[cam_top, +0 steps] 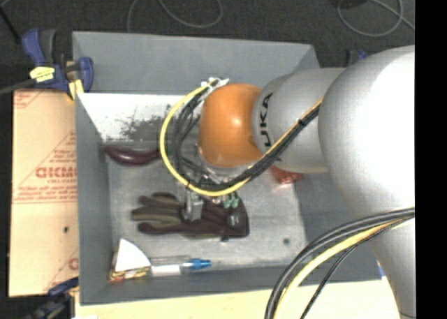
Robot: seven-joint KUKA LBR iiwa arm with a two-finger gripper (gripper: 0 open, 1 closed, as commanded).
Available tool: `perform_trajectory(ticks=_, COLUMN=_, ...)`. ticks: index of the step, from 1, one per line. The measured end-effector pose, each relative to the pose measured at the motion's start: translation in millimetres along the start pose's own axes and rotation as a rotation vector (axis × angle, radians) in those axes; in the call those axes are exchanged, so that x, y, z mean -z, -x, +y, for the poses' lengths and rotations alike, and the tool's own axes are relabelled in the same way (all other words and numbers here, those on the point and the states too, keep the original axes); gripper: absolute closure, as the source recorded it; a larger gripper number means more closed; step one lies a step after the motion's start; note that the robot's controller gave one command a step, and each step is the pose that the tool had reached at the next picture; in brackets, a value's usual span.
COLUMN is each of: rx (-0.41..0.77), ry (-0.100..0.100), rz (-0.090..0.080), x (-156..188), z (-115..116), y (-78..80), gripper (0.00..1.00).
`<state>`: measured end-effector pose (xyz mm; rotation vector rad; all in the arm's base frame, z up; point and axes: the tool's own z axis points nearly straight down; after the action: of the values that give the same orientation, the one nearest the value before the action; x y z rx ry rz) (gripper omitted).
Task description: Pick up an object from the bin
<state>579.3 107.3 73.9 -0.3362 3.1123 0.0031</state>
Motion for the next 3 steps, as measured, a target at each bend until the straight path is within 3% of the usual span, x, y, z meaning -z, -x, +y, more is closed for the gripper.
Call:
perform_trajectory(ticks=1, rx=0.005, ry=-0.001, rz=0.008, x=44, z=-1, y=-2.2, gripper=1.00)
perform_trajectory(ticks=2, rx=0.008, ry=0.000, rz=-0.003, x=70, z=-22, y=-2.8, gripper=1.00)
perform_trajectory(ticks=3, rx=0.007, ry=0.000, rz=-0.003, x=70, z=-22, y=-2.8, gripper=1.00)
